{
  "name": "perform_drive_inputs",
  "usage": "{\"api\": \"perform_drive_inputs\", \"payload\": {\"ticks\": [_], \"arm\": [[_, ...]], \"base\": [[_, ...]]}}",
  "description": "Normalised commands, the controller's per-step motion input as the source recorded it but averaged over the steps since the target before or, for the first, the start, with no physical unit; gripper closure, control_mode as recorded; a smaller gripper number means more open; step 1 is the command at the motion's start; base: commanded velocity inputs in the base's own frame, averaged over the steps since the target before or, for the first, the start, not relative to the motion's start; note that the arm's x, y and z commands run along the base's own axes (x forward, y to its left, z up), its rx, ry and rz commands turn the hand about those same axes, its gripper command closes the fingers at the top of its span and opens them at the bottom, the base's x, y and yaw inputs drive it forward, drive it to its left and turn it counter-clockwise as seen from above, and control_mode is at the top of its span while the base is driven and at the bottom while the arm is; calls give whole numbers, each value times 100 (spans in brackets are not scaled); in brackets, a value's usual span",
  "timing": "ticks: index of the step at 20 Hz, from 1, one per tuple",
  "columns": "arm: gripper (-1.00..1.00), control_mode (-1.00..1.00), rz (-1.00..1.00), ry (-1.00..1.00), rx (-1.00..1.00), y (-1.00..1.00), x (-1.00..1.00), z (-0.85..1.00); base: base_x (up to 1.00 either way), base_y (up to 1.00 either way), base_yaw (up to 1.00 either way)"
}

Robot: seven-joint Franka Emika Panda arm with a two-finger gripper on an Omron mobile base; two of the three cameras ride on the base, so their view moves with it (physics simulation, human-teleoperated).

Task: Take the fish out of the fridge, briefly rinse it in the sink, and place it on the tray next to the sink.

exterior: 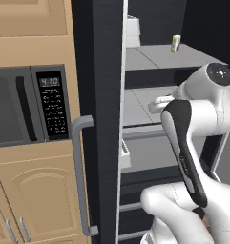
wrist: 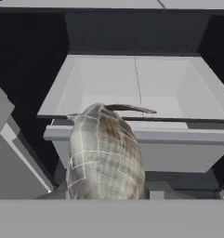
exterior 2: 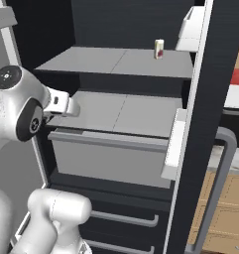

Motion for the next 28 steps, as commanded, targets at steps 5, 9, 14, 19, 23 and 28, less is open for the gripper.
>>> {"api": "perform_drive_inputs", "payload": {"ticks": [5, 9, 14, 19, 23, 28], "arm": [[100, -100, -5, -23, -11, -40, -90, -2], [100, -100, -8, -40, -5, -51, -81, 0], [100, -100, -3, -10, 0, -20, -24, 0], [100, 100, 2, 0, 0, 0, -10, -1], [100, 100, 0, 0, 0, 0, 0, 0], [100, 100, 0, 0, 0, 0, 0, 0]], "base": [[0, 0, 0], [0, 0, 0], [0, 0, 0], [-15, 0, 3], [-99, 10, 43], [-61, 4, 69]]}}
